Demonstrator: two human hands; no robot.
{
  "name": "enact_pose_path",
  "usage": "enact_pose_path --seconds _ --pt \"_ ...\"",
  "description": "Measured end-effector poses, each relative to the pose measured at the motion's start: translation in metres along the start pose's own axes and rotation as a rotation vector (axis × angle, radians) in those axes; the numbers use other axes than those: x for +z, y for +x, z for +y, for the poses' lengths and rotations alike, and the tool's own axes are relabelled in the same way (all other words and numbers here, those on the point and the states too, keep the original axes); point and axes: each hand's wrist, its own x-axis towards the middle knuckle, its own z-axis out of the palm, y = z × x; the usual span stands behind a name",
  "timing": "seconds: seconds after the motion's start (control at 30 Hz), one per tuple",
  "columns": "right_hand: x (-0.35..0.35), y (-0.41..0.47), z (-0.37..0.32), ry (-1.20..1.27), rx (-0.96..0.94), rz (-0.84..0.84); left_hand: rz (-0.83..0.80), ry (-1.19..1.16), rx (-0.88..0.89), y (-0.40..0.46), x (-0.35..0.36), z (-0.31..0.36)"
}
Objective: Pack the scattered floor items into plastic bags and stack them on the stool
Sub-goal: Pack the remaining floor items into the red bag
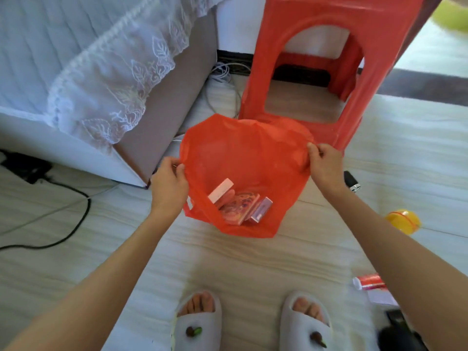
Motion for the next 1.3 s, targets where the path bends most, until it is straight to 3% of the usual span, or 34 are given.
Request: enact_pose_path --seconds 0.1,0.3,0.57,0.73,0.87,1.13,1.2,1.3 --pt "-0.024 0.008 0.004 -0.082 0.003 0.072 -0.109 0.069 0.074 0.02 0.022 0.024" --pt "-0.066 0.011 0.013 -0.079 0.029 0.298 -0.079 0.015 0.233 0.042 0.053 0.065" --pt "-0.085 -0.031 0.082 -0.087 0.294 0.093 -0.304 0.159 0.202 0.012 0.079 0.039" --pt "-0.103 -0.057 0.077 -0.058 0.348 -0.004 -0.482 0.19 0.285 -0.009 0.068 0.054" --pt "-0.135 -0.082 0.046 -0.179 0.206 -0.104 -0.535 0.308 0.579 -0.029 0.046 0.086" --pt "-0.231 -0.14 -0.03 -0.789 -0.182 -0.287 -0.334 0.421 1.184 -0.085 -0.018 0.194" --pt "-0.249 -0.164 -0.042 -0.87 -0.211 -0.303 -0.318 0.366 1.236 -0.108 -0.033 0.212" --pt "-0.261 -0.192 -0.05 -0.892 -0.213 -0.245 -0.353 0.228 1.147 -0.151 -0.044 0.22"
